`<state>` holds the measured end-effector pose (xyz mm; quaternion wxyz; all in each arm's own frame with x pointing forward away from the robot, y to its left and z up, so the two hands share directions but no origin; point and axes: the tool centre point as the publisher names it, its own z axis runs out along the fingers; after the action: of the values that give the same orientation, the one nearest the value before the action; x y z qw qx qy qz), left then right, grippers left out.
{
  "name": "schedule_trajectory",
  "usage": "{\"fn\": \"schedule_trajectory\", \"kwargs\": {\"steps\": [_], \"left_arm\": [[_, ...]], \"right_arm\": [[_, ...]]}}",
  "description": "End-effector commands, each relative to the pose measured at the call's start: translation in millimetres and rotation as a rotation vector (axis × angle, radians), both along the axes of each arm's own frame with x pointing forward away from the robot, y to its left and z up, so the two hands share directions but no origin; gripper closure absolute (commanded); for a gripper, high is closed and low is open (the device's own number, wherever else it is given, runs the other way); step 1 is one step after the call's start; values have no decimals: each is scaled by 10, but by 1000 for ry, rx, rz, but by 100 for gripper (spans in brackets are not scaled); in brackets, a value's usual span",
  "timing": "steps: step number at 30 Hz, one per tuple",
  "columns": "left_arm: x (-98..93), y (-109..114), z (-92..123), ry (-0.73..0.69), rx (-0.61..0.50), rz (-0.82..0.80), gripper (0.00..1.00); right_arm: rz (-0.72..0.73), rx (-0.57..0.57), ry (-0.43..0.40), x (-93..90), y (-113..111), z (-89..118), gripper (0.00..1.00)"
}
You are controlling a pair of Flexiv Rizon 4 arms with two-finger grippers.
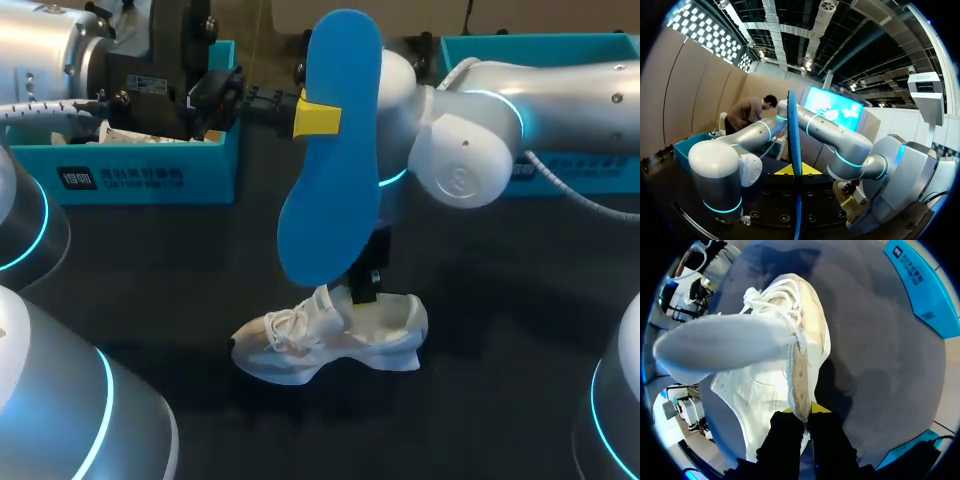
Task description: Take the shoe out of the shoebox, open the shoe tongue, remove and reinsert the insole, then place the shoe into the shoebox
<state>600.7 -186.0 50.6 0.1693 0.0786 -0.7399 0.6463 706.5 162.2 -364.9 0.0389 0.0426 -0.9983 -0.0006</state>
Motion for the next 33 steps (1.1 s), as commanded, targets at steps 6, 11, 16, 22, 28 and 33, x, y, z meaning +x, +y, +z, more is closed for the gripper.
{"fn": "schedule_trajectory", "kwargs": {"steps": [6, 11, 16, 22, 28, 33], "left_arm": [[10, -11, -2, 0, 2, -3, 100], [10, -11, -2, 0, 2, -3, 100], [10, -11, -2, 0, 2, -3, 100], [10, -11, -2, 0, 2, -3, 100], [10, -11, -2, 0, 2, -3, 100], [10, -11, -2, 0, 2, -3, 100]], "right_arm": [[-62, 33, 28, -130, -95, 336, 100], [-139, 59, 37, -179, -15, 511, 100], [-257, 59, 12, -236, 54, 638, 100], [-257, 59, 12, -236, 54, 638, 100], [-257, 59, 12, -236, 54, 638, 100], [-387, 123, 39, -318, 61, 627, 100]]}}
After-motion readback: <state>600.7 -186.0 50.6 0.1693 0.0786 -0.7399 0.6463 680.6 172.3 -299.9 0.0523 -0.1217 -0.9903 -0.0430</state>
